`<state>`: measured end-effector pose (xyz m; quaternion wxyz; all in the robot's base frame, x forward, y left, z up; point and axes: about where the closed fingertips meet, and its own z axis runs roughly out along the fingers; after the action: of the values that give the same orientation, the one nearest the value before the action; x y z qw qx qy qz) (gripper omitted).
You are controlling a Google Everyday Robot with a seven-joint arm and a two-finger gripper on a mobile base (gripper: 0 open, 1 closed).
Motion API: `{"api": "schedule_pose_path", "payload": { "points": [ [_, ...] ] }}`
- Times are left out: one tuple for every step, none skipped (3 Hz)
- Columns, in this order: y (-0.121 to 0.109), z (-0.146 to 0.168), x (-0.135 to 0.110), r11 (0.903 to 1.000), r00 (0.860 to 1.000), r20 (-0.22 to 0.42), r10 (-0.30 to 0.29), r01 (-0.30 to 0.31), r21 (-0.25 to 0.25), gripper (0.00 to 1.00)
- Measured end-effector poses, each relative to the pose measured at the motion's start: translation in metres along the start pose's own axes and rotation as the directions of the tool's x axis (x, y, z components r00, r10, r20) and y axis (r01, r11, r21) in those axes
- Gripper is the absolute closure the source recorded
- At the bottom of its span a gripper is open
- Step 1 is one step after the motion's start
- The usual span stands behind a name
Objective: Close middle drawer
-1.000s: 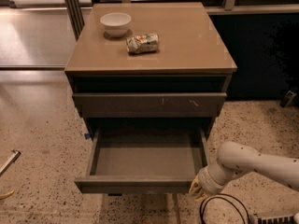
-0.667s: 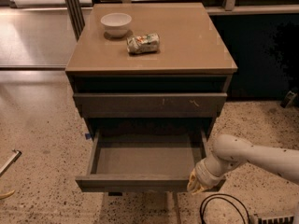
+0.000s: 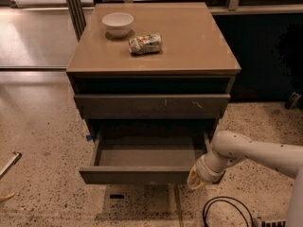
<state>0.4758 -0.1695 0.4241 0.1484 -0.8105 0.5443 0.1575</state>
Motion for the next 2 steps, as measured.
{"api": "schedule_pose_path", "payload": {
  "points": [
    [0.0, 0.0, 0.0, 1.0, 1.0, 0.0, 0.0, 0.0, 0.0, 1.0],
    [-0.0036, -0.001, 0.0014, 0.9997, 1.0, 0.022, -0.003, 0.002, 0.024, 1.0]
  ]
}}
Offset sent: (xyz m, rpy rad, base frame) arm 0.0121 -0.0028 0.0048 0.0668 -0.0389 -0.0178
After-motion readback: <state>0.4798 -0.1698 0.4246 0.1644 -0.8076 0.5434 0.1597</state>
